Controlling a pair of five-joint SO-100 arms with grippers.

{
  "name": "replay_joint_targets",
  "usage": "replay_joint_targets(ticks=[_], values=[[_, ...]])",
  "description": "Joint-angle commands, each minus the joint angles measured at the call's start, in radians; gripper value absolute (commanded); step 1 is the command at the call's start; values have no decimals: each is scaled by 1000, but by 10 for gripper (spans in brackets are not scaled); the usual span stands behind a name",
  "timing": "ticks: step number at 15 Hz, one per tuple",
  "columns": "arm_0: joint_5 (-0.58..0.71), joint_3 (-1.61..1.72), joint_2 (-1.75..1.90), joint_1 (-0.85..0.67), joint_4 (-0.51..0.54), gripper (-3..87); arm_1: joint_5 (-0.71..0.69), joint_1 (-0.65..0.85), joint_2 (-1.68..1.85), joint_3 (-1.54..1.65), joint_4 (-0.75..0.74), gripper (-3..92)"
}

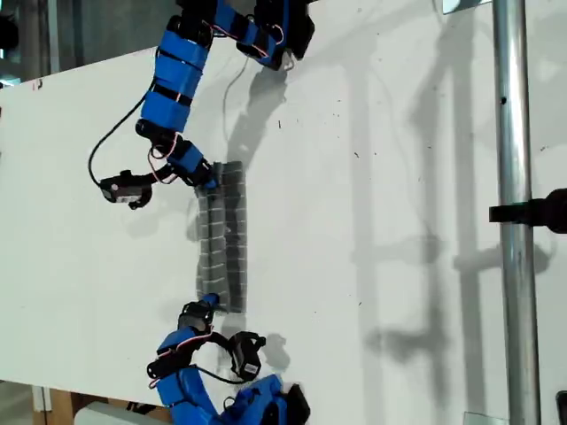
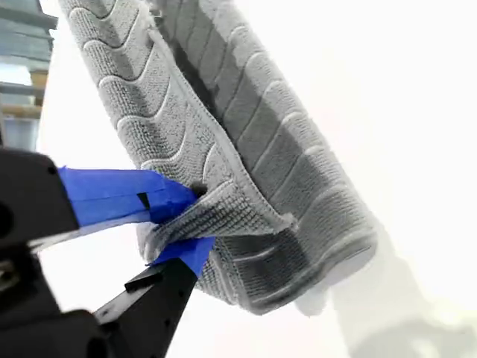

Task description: Grasp corners of a towel and fold twice.

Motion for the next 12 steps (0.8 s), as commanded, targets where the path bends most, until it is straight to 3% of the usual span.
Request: replay_joint_targets(ticks=[1, 7, 9, 10, 12], values=[[-44, 95, -23, 2, -106, -21, 20, -5, -101, 8, -55, -3], [-35, 114, -262, -92, -235, -6, 20, 64, -304, -17, -133, -3], [-89, 72, -313, -121, -175, 114, 18, 92, -307, -14, -127, 8], [-86, 44, -295, -123, -114, 222, 28, 104, -287, -15, -98, 120], [-74, -20, -124, -54, 92, 291, 57, 109, -129, 41, -35, 309]])
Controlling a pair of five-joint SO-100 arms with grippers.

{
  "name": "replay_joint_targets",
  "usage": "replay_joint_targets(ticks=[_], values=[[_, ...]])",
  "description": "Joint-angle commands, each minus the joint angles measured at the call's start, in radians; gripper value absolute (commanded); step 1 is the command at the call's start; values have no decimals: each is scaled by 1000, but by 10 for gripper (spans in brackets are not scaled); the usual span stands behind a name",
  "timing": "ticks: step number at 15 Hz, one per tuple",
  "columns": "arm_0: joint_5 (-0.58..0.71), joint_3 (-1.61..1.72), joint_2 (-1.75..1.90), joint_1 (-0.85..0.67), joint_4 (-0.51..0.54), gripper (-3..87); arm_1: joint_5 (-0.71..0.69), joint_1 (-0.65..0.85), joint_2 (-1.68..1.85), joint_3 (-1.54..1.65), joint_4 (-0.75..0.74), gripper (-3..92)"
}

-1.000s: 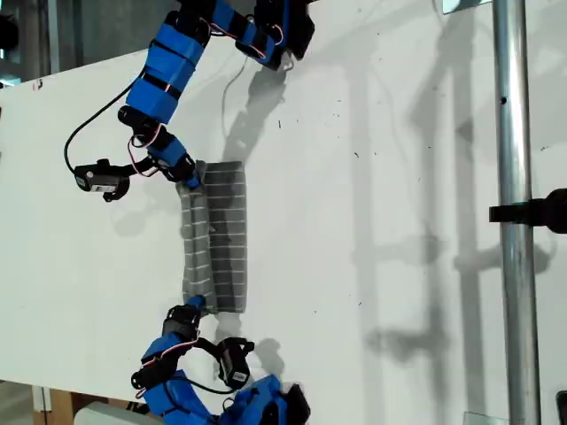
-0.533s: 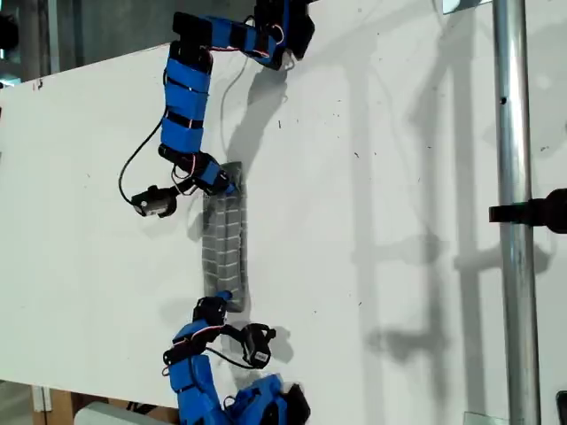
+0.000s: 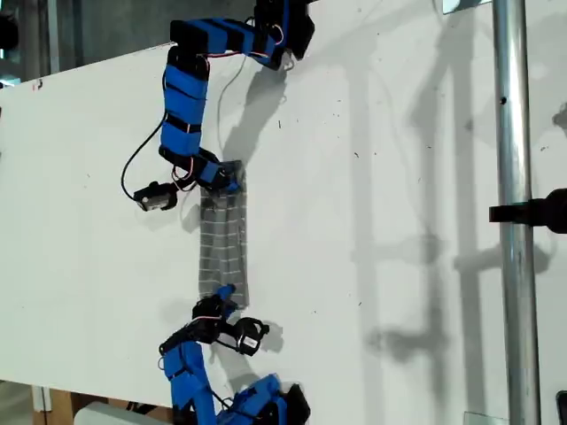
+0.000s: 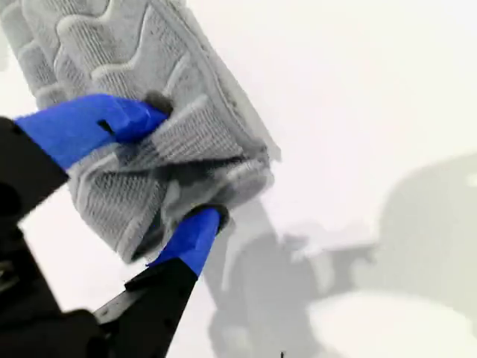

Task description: Grasp corners of a towel and fold twice.

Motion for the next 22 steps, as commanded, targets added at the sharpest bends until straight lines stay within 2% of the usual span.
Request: replay_joint_targets(ticks=[1, 2, 4, 6, 8, 9, 10, 11, 14, 16, 18, 20, 22], values=[[6, -61, 288, 71, 192, 314, 17, 21, 229, 40, 87, 326], [0, -44, 439, 92, 262, 347, 35, 28, 311, 69, 133, 331], [-55, 44, 752, 150, 383, 349, 104, 43, 529, 195, 178, 346], [-167, 206, 1117, 322, 383, 322, 206, 58, 825, 397, 181, 376], [-342, 373, 1312, 518, 281, 286, 330, 78, 1147, 632, 187, 379], [-399, 502, 1404, 607, 143, 236, 420, 69, 1267, 732, 189, 363], [-408, 649, 1542, 687, 2, 68, 494, 43, 1362, 818, 202, 358], [-451, 801, 1756, 736, -44, -26, 552, 11, 1454, 907, 215, 353], [-534, 953, 1816, 867, -40, -26, 695, -57, 1663, 1046, 252, 355], [-509, 962, 1816, 962, -17, -26, 660, 2, 1621, 1034, 212, 368], [-548, 943, 1816, 1023, 71, -26, 594, 46, 1402, 1015, 72, 389], [-584, 977, 1816, 1039, 55, -26, 459, 170, 1173, 963, -78, 412], [-601, 994, 1816, 1042, 44, -26, 413, 219, 957, 887, -215, 416]])
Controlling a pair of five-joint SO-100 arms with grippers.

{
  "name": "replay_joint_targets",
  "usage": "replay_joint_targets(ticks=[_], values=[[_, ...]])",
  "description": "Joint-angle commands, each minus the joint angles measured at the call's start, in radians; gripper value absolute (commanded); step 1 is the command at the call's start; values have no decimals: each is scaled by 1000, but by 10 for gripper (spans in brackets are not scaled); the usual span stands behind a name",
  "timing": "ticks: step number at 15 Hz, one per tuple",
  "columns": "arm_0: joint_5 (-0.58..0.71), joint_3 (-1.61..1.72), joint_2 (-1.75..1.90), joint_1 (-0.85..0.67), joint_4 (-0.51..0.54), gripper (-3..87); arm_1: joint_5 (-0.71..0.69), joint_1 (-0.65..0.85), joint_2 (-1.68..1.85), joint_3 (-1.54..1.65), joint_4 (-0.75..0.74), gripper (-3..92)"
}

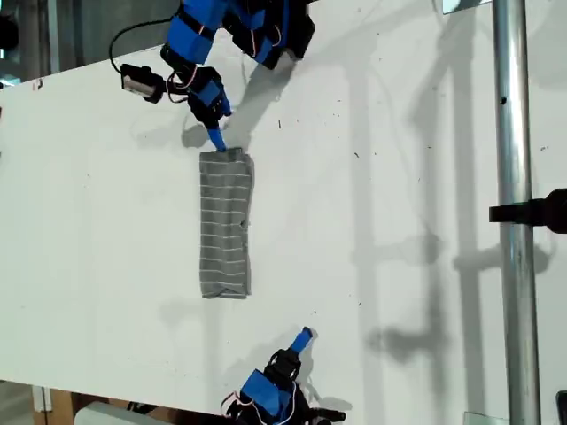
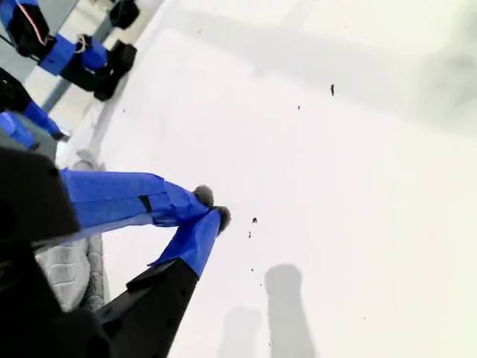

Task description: Grasp corners of a towel and fold twice.

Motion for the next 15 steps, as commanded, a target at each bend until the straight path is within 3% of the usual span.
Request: replay_joint_targets(ticks=[1, 3, 6, 9, 10, 12, 15], values=[[-21, -11, 8, 11, -17, -26, -31, 31, -241, -130, -164, 421], [-34, -11, 8, 12, -12, -26, -3, 12, -472, -239, -267, 433], [-37, -17, 8, 8, -5, -26, 97, -94, -744, -499, -249, 427], [-48, -18, 8, 12, 2, -26, 155, -196, -885, -653, -328, 377], [-51, -23, 8, 17, 3, -26, 155, -215, -904, -672, -354, 314], [-54, -23, 8, 20, 5, -26, 156, -210, -900, -675, -302, 25], [-44, -20, 8, 20, 8, -26, 86, -190, -618, -545, -61, 8]])
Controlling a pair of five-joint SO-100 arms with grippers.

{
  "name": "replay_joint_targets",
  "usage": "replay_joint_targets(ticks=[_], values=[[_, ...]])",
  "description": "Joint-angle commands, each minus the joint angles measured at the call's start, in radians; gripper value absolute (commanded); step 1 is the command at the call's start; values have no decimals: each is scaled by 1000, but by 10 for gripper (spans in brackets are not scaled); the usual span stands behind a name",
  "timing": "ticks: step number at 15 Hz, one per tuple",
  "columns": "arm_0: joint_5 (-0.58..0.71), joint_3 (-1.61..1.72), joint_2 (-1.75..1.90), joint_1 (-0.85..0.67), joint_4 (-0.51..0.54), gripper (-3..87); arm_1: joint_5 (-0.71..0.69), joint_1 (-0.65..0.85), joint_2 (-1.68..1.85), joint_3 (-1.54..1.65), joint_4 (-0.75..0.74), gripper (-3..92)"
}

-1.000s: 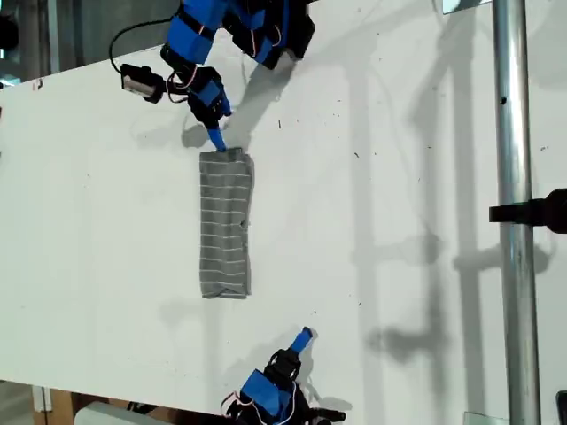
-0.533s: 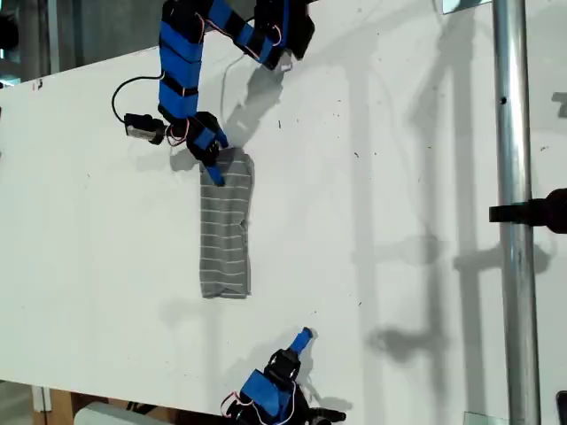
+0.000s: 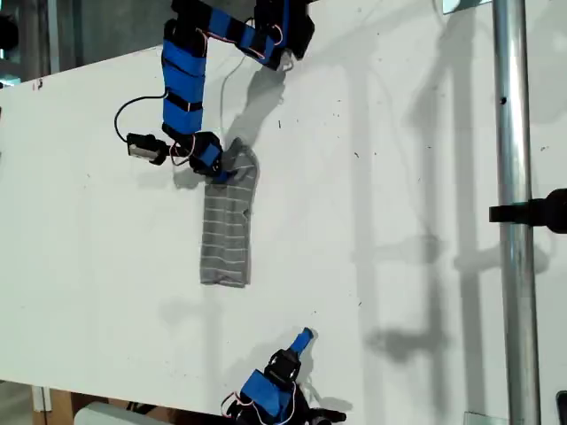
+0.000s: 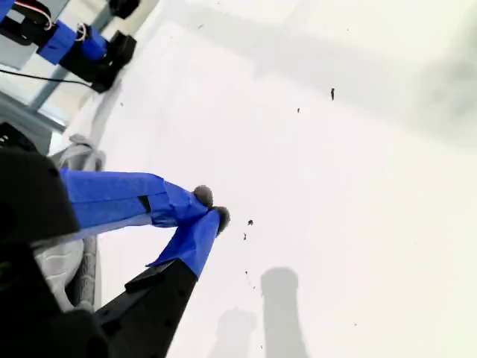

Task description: Grasp corners of a towel and fold twice.

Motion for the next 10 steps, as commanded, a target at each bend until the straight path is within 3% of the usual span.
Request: replay_joint_targets(ticks=[1, 3, 6, 7, 10], values=[[3, -20, 8, 8, 8, -26, -35, 9, 325, 81, 232, 7], [26, -17, 8, -3, 3, -26, -23, -2, 603, 140, 485, 1], [38, -11, 8, -5, -3, -23, 44, -100, 695, -48, 910, 0], [37, -8, 8, -3, -5, -23, 48, -143, 676, -103, 876, -1], [52, -9, 8, -9, -8, -22, 9, -221, 267, -253, 552, -2]])
